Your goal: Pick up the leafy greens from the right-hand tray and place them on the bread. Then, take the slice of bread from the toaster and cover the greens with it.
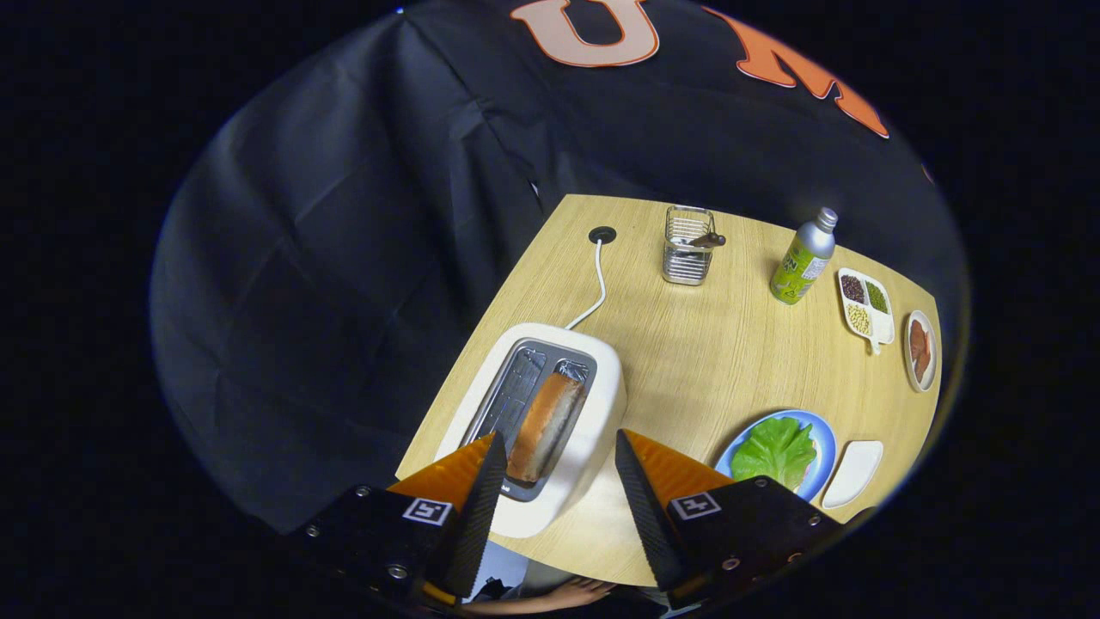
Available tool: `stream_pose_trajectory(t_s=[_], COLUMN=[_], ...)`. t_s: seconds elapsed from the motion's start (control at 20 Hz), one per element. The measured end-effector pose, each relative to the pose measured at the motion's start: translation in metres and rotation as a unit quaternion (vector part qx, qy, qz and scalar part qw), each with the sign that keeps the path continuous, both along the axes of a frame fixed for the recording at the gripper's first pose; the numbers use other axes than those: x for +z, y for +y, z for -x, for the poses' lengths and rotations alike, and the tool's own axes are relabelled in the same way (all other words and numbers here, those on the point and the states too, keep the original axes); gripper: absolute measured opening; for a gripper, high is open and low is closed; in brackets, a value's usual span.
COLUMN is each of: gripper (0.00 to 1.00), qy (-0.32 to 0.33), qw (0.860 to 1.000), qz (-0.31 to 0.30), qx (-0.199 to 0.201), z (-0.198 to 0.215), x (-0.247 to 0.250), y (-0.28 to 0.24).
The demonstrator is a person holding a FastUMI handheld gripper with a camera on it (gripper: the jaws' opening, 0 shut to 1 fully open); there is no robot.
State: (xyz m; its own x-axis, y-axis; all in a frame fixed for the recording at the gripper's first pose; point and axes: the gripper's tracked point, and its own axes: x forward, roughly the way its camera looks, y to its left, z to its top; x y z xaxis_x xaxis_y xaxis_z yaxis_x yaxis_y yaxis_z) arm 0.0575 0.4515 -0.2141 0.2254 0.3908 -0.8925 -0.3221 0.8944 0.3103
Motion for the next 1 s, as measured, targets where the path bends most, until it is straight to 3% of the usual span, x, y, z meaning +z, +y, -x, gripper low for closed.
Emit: stream_pose_trajectory(t_s=[0.5, 0.65, 0.9, 1.0], gripper=[0.46, 0.33, 0.26, 0.17], qy=[0.039, 0.041, 0.029, 0.021], qw=[0.998, 0.997, 0.997, 0.997], qz=[0.047, 0.047, 0.056, 0.052], qx=[-0.031, -0.048, -0.046, -0.049], z=[-0.004, -0.005, -0.008, -0.011], x=[-0.035, -0.039, -0.039, -0.036], y=[0.028, 0.034, 0.029, 0.026])
